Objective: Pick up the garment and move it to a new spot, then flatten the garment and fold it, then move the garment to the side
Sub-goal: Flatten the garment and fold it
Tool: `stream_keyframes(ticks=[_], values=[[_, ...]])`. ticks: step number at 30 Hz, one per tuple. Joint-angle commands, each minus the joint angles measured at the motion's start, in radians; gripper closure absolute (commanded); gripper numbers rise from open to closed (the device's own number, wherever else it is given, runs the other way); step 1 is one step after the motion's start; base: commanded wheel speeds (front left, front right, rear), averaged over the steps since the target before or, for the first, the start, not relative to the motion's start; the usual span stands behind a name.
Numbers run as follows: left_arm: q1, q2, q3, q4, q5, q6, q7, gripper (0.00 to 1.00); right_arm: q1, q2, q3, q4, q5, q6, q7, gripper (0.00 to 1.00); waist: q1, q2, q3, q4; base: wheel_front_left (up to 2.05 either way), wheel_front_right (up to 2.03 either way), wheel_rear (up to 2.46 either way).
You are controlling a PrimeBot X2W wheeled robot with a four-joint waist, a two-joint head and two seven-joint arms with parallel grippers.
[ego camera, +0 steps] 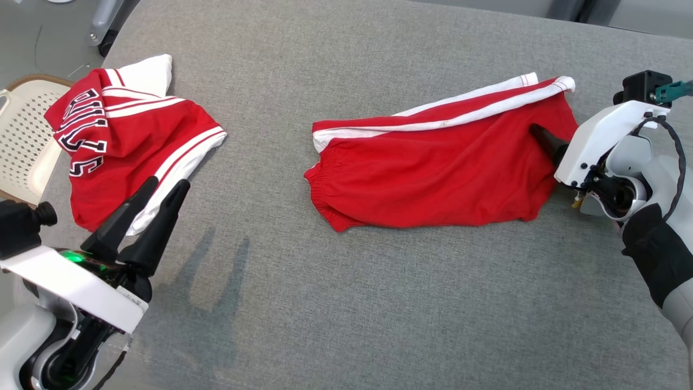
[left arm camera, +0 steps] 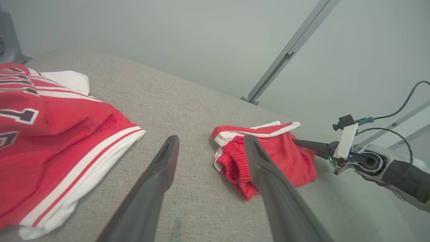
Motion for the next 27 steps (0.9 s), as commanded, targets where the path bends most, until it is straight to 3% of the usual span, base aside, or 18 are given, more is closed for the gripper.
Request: stream_keyframes(ticks=[1, 2, 3, 4, 5, 6, 7, 16, 27], values=[[0.018, -0.004, 0.011, -0.006, 0.007, 0.006, -0.011, 0.0, 0.014, 0.016, 0.006, -0.002, 0.009, 0.0, 0.018, 0.0, 0.0, 0.0, 0.0, 0.004, 0.0, 0.0, 0.0], [0.027, -0.008, 0.018, -0.008, 0.011, 0.007, -0.018, 0.0, 0.017, 0.017, 0.009, -0.005, 0.011, 0.0, 0.022, 0.05, 0.0, 0.0, 0.0, 0.007, 0.0, 0.0, 0.0], [0.035, -0.013, 0.027, -0.011, 0.016, 0.008, -0.024, 0.0, 0.019, 0.016, 0.011, -0.008, 0.014, 0.0, 0.026, 0.44, 0.0, 0.0, -0.001, 0.009, 0.0, 0.0, 0.0], [0.042, -0.02, 0.033, -0.013, 0.023, 0.011, -0.026, 0.0, 0.022, 0.015, 0.013, -0.01, 0.017, 0.0, 0.029, 0.64, 0.0, 0.0, -0.003, 0.01, 0.0, 0.0, 0.0], [0.042, -0.02, 0.033, -0.013, 0.023, 0.011, -0.026, 0.0, 0.022, 0.015, 0.013, -0.01, 0.017, 0.0, 0.029, 0.64, 0.0, 0.0, -0.003, 0.01, 0.0, 0.0, 0.0], [0.049, -0.027, 0.041, -0.013, 0.027, 0.015, -0.031, 0.0, 0.024, 0.011, 0.014, -0.012, 0.019, 0.0, 0.032, 0.88, 0.0, 0.0, -0.006, 0.012, 0.0, 0.0, 0.0], [0.065, -0.036, 0.053, -0.013, 0.039, 0.018, -0.035, 0.0, 0.026, 0.002, 0.017, -0.02, 0.022, 0.0, 0.034, 1.0, 0.0, 0.0, -0.013, 0.014, 0.0, 0.0, 0.0], [0.108, -0.083, 0.079, -0.008, 0.114, 0.044, -0.039, 0.0, 0.09, -0.032, 0.03, -0.088, 0.06, 0.0, -0.013, 1.0, 0.0, 0.0, -0.086, -0.024, 0.0, 0.0, 0.0], [0.164, -0.152, 0.147, 0.012, 0.244, 0.084, -0.04, 0.0, 0.237, -0.071, 0.054, -0.213, 0.111, 0.0, -0.094, 1.0, 0.0, 0.0, -0.164, -0.122, 0.0, 0.0, 0.0]])
